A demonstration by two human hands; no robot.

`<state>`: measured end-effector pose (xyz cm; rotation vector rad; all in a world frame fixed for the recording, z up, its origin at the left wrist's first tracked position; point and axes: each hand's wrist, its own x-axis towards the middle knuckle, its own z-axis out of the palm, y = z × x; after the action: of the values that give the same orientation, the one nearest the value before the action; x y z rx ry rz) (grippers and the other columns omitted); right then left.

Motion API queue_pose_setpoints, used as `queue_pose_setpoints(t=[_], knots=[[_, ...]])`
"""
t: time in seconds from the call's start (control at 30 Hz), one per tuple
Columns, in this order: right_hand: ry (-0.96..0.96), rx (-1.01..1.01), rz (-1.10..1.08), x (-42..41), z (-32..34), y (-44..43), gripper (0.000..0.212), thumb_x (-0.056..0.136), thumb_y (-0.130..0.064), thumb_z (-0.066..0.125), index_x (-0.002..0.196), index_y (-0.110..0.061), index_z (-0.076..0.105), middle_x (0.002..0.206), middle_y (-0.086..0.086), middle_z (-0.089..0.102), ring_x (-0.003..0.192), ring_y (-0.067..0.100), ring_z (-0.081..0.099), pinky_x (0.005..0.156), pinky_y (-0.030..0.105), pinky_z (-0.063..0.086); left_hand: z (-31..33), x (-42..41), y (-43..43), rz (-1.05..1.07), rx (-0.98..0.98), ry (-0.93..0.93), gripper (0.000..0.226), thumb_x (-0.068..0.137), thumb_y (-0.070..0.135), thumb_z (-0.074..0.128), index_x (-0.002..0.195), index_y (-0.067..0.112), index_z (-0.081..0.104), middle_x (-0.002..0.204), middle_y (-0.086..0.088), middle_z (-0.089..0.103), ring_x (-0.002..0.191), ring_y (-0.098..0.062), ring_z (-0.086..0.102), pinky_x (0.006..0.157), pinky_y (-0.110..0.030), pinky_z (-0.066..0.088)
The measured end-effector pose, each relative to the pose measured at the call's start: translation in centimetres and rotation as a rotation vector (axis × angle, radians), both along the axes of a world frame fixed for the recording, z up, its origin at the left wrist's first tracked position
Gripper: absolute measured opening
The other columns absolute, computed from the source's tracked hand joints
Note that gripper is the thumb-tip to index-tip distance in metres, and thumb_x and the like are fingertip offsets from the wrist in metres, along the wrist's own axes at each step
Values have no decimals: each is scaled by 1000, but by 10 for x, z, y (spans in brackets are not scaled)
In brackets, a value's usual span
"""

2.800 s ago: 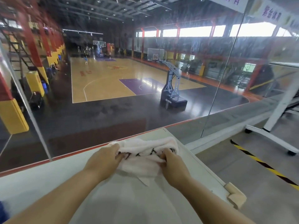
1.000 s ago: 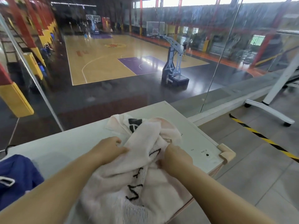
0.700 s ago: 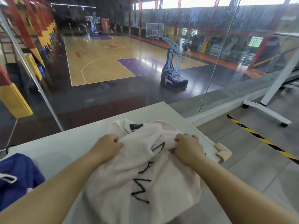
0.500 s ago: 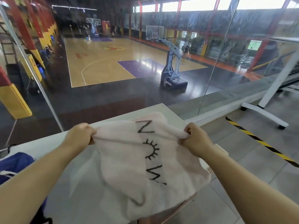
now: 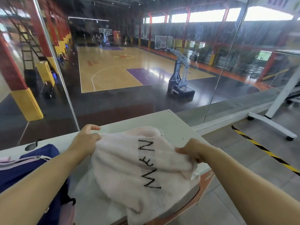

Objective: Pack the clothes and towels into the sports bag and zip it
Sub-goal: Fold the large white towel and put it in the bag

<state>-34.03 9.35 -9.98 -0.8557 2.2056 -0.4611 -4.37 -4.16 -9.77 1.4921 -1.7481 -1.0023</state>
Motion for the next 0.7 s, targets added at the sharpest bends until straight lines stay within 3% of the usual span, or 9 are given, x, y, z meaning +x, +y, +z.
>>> queue_pose_setpoints(t=[0.03,0.1,0.23,0.37,0.5,0.6,0.7], knots=[[13,-46,-26,-1,7,0,44,84,-39,68,98,1,55,80,12,58,67,26,57,55,32,55,7,4,1,-10,-18,3,22,85,10,52,103,23,57,99,-3,58,84,-24,55,76,-38,47],[88,-108,-31,1,27,0,37,90,-35,61,80,0,53,67,10,51,55,24,50,43,24,48,22,10,6,-35,-52,32,19,87,12,53,98,23,63,100,2,62,89,-19,58,83,-40,48],[106,-254,-107,8,63,5,41,92,-42,55,95,-1,50,67,6,48,54,18,45,45,26,33,61,14,15,-13,-152,121,19,91,11,51,91,20,68,95,0,64,81,-14,56,70,-31,48],[42,-422,-138,12,92,14,54,77,-50,70,100,-2,61,90,12,64,72,26,60,57,27,45,107,23,27,73,-265,220,22,94,13,48,104,16,68,102,-3,60,94,-23,54,82,-34,45],[52,-510,-131,18,111,17,32,85,-29,68,98,-1,62,76,8,58,72,25,57,66,34,50,138,32,41,108,-403,223,22,92,9,49,104,13,67,103,-2,57,97,-18,47,87,-30,35],[162,-578,-146,19,125,17,16,91,-19,57,85,-4,59,66,7,54,54,19,51,54,28,48,151,44,47,128,-440,188,21,92,12,50,104,16,67,104,-1,56,98,-18,47,86,-29,33],[227,-592,-132,27,141,23,24,91,-18,54,108,-1,61,91,11,67,69,20,59,52,21,39,162,55,50,152,-465,162,19,90,16,54,102,17,68,102,-2,58,96,-19,49,84,-31,36]])
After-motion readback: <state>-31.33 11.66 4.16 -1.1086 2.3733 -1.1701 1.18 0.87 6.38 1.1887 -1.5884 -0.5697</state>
